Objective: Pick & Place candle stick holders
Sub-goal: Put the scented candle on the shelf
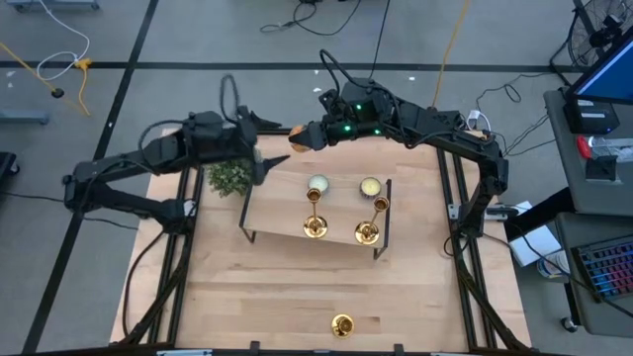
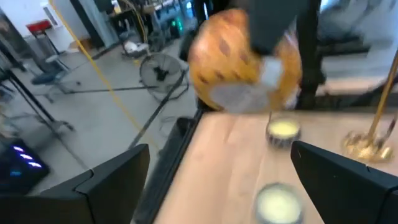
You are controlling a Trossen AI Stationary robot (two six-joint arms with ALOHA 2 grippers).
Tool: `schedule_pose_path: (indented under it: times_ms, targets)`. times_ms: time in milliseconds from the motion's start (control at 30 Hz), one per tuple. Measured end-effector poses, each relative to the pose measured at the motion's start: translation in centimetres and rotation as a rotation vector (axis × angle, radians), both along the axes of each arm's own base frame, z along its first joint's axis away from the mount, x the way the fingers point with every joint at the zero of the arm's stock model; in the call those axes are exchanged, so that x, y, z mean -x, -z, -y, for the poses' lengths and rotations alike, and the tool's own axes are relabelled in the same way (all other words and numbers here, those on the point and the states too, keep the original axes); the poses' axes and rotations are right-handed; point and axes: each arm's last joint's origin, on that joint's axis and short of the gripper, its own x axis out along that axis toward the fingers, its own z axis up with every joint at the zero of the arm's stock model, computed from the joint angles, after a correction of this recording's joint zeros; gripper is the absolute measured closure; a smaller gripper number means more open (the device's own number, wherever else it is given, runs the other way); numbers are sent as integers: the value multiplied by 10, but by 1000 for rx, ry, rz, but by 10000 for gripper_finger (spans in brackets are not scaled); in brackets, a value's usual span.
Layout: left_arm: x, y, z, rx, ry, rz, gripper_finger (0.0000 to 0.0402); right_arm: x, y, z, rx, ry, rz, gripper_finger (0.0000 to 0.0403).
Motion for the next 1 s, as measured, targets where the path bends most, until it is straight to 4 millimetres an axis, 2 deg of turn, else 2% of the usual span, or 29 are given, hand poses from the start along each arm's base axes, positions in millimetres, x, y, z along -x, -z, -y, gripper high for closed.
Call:
schedule_pose_path:
  times_ms: [300,433,667,867,1000]
  targets:
    - [-9,1,13,-248,-87,-81,5,2,4,3,5,56,-46,103]
    - [-11,-3,14,-254,-85,-96,5,1,7,4,16,99,-61,103]
    - [-32,-17,13,-286,-62,-122,5,-6,25,6,-30,116,-62,103]
    - [-49,-11,13,-249,-26,-350,5,-7,27,6,-19,120,-60,103]
    - [-55,-11,18,-274,-42,-347,5,-7,27,6,-8,131,-64,103]
